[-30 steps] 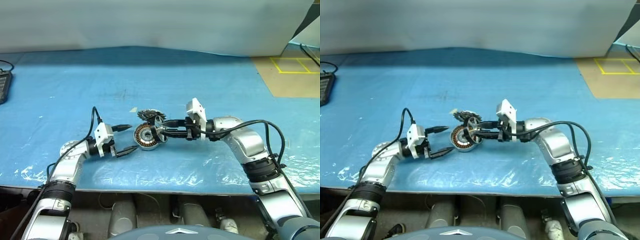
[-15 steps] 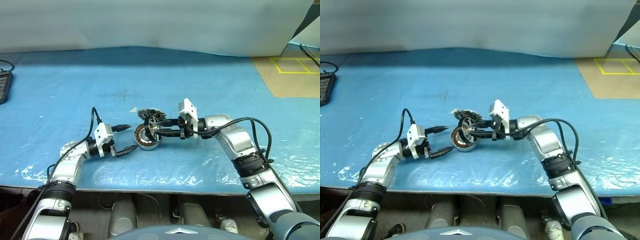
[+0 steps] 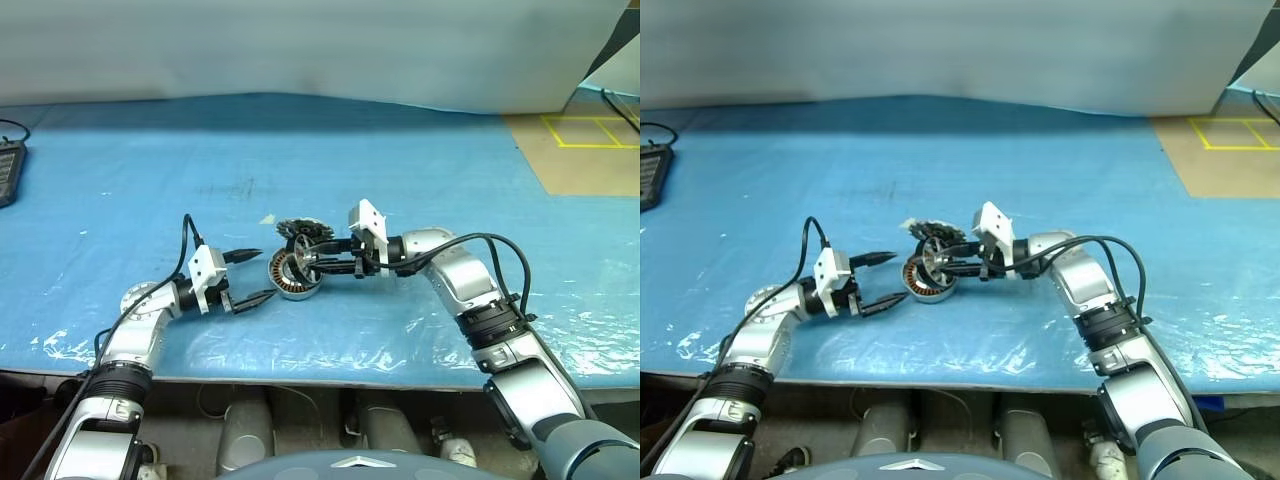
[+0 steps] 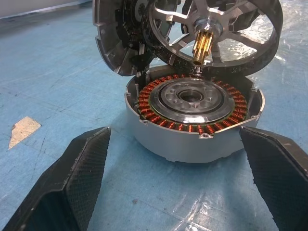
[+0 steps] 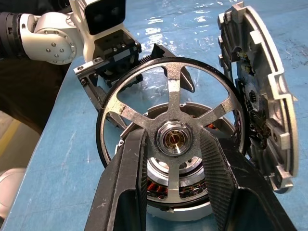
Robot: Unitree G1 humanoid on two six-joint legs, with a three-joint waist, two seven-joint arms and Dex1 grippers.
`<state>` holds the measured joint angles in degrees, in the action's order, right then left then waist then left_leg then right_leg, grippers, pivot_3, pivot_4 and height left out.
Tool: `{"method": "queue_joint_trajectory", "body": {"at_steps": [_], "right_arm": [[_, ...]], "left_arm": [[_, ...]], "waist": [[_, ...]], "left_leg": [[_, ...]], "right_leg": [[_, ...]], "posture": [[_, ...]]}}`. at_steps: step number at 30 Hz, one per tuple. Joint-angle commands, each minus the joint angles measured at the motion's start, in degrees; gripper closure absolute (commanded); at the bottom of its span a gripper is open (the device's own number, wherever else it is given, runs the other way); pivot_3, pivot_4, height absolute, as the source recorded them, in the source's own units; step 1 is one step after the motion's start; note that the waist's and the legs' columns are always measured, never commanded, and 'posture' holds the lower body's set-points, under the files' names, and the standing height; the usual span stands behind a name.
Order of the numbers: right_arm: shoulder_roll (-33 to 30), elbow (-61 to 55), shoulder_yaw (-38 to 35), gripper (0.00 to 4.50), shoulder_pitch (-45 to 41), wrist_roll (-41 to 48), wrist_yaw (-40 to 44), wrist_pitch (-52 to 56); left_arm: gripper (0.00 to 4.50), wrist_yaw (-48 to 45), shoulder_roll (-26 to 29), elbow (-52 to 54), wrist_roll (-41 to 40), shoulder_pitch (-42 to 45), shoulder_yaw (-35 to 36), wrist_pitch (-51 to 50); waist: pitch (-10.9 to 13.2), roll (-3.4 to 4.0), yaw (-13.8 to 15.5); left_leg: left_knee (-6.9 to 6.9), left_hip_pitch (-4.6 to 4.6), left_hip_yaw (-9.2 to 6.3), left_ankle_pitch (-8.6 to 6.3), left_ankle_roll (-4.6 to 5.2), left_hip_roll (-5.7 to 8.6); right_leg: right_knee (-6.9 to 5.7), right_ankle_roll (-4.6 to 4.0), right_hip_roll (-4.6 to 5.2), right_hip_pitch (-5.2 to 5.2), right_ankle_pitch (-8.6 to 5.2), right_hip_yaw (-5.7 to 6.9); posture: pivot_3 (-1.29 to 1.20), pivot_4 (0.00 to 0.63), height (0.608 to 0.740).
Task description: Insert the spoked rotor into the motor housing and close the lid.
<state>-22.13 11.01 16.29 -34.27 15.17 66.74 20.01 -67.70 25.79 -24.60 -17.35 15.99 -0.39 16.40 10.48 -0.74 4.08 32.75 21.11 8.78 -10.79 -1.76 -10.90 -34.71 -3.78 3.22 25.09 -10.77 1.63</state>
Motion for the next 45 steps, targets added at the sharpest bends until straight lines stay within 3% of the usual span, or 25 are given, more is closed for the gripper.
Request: {"method": "queue_joint_trajectory", "body": {"at_steps": [1,16,20,21,26,45], "right_arm": [[0.2,-0.7,0.5,3.19,-0.8,-0.5,0.7,-0.9],[1.0,0.7,0.3,3.19,-0.6,-3.9,-1.8,-4.4],[0.1,-0.1,1.4,3.19,-0.6,-2.9,1.1,-1.2],[-0.1,-0.6,1.6,2.52,-0.3,-2.8,1.7,-1.0],[0.8,-0.4,1.2,1.03,0.4,-4.3,-0.6,-3.9],[1.5,-9.4,-2.0,1.03,-0.3,4.6,-0.3,5.4]], "left_arm": [[0.0,0.5,0.1,1.2,-0.3,0.3,0.6,0.5],[0.0,0.7,0.5,1.9,-0.3,-0.4,0.4,0.1],[0.0,0.7,0.6,1.6,-0.2,0.0,0.5,0.1],[0.0,0.7,0.6,1.6,-0.1,0.0,0.5,0.1],[0.0,0.6,0.9,1.5,-0.2,0.2,0.5,0.1],[0.0,0.6,1.5,2.3,-0.5,-0.6,0.7,-0.8]], "waist": [[0.0,0.0,0.0],[0.0,0.0,0.0],[0.0,0.0,0.0],[0.0,0.0,0.0],[0.0,0.0,0.0],[0.0,0.0,0.0]], "left_leg": [[0.0,0.0,0.0,0.0,0.0,0.0],[0.01,-0.03,0.0,0.0,0.0,-0.01],[0.0,-0.03,0.0,0.0,0.0,-0.01],[0.0,-0.03,0.0,0.0,0.0,-0.01],[0.0,-0.01,0.01,0.0,0.0,-0.01],[0.0,-0.02,0.0,0.0,0.0,-0.02]], "right_leg": [[0.0,0.0,0.0,0.0,0.0,0.0],[-0.01,0.0,0.0,-0.02,0.0,-0.01],[-0.01,0.0,0.0,-0.02,0.0,-0.01],[-0.01,0.0,0.0,-0.02,0.0,-0.01],[0.0,0.0,0.0,0.0,0.0,-0.01],[0.0,0.0,0.0,-0.01,0.0,-0.01]], "posture": [[0.0,0.15,0.74],[0.0,0.15,0.74],[0.0,0.15,0.74],[0.0,0.15,0.74],[0.0,0.15,0.74],[0.0,0.15,0.74]]}}
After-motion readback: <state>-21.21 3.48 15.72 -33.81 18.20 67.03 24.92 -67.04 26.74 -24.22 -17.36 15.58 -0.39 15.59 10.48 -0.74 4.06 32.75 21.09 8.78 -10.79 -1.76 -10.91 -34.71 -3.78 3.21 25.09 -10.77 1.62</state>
